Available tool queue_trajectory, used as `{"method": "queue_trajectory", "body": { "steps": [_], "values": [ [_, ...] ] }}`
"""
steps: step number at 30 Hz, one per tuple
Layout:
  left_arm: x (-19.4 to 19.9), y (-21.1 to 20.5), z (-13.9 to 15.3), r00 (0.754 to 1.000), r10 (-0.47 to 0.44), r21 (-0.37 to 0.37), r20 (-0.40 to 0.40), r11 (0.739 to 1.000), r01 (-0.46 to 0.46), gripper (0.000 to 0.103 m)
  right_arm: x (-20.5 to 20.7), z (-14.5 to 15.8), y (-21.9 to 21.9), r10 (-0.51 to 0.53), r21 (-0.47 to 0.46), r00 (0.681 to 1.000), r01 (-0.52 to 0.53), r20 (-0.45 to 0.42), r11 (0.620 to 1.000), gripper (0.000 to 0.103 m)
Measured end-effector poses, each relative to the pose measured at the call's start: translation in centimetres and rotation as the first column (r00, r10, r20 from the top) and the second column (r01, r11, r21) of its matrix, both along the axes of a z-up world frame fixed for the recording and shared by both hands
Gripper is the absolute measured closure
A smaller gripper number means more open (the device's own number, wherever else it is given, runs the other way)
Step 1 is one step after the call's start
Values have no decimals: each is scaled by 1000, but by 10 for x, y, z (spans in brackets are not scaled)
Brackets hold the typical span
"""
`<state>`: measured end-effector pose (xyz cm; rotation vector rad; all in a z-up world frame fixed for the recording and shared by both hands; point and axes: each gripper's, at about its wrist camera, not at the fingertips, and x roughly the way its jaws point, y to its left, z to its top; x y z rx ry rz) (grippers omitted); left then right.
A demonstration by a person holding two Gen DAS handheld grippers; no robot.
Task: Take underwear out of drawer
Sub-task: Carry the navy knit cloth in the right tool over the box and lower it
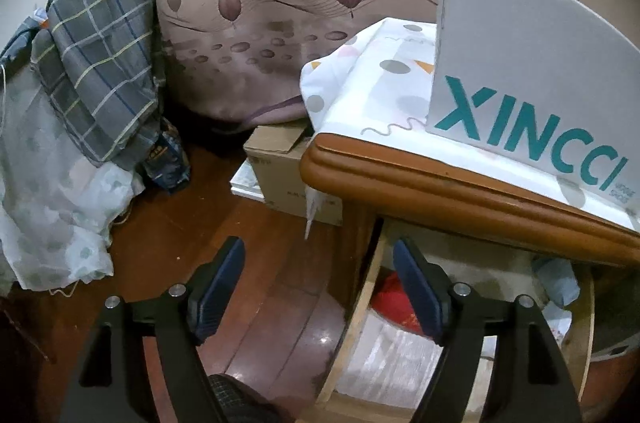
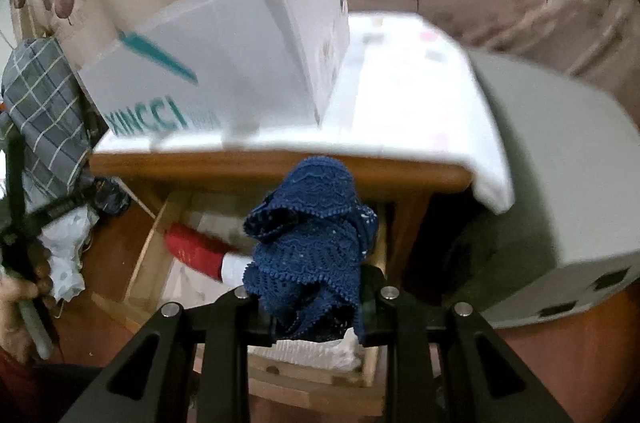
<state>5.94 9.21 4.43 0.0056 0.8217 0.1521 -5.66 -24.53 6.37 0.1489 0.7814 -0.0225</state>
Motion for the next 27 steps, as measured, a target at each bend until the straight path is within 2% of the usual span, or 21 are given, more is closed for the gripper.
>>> {"method": "queue_trajectory", "body": {
  "steps": [7,16,21,27],
  "values": [
    [1,19,-2,998,58,-60,-22,996,-59,28,3,68,2,26,-40,997,-23,75,999,77],
    [6,42,-12,986,144,-83,-85,985,-151,27,42,142,12,66,-64,990,-59,121,996,77],
    [7,44,-13,984,150,-73,-95,985,-157,27,85,161,26,77,-68,991,-70,111,995,77],
    [9,51,-16,980,165,-69,-113,982,-174,27,144,152,42,73,-88,997,-70,32,994,77]
  ]
}}
